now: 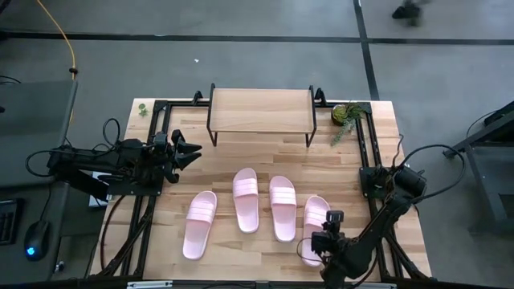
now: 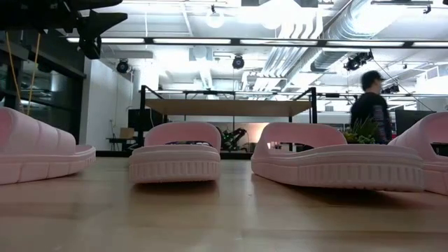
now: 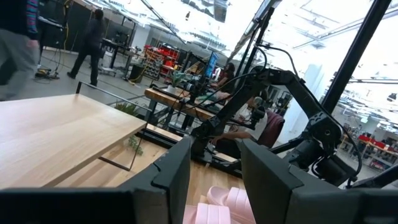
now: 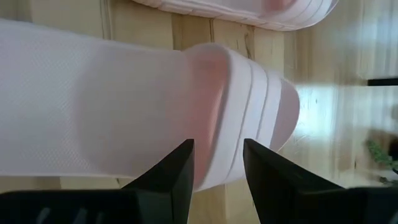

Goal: Pick and place slides into the shelf
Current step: Put the pink slide on the shelf

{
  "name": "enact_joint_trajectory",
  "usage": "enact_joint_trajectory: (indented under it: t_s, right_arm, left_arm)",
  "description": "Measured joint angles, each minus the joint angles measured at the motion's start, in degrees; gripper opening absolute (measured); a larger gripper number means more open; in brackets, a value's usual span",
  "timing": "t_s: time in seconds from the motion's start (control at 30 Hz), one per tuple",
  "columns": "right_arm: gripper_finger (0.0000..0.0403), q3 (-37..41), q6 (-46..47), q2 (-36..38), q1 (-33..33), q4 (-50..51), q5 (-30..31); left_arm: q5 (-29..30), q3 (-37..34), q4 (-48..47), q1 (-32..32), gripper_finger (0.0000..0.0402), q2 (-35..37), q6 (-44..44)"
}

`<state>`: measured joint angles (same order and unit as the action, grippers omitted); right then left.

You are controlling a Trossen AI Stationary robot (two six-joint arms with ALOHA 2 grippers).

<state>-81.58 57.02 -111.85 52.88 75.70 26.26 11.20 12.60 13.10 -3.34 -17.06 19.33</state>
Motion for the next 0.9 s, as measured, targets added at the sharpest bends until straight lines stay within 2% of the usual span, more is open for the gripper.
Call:
enact_joint_trajectory:
  t_s: [0.63,0.9]
  right_arm:
    - [0.0128,0.00,1.16,-0.15,0.00,-0.28,2.70]
    - [0.0128,0.02,1.19,-3.79,-0.06,1.29,3.47]
  left_arm:
    - [0.00,0.00,0.00,-0.01,0.0128,0.00,0.00]
    - [0.00,0.00,0.01,-0.01,0.0128,0.00,0.00]
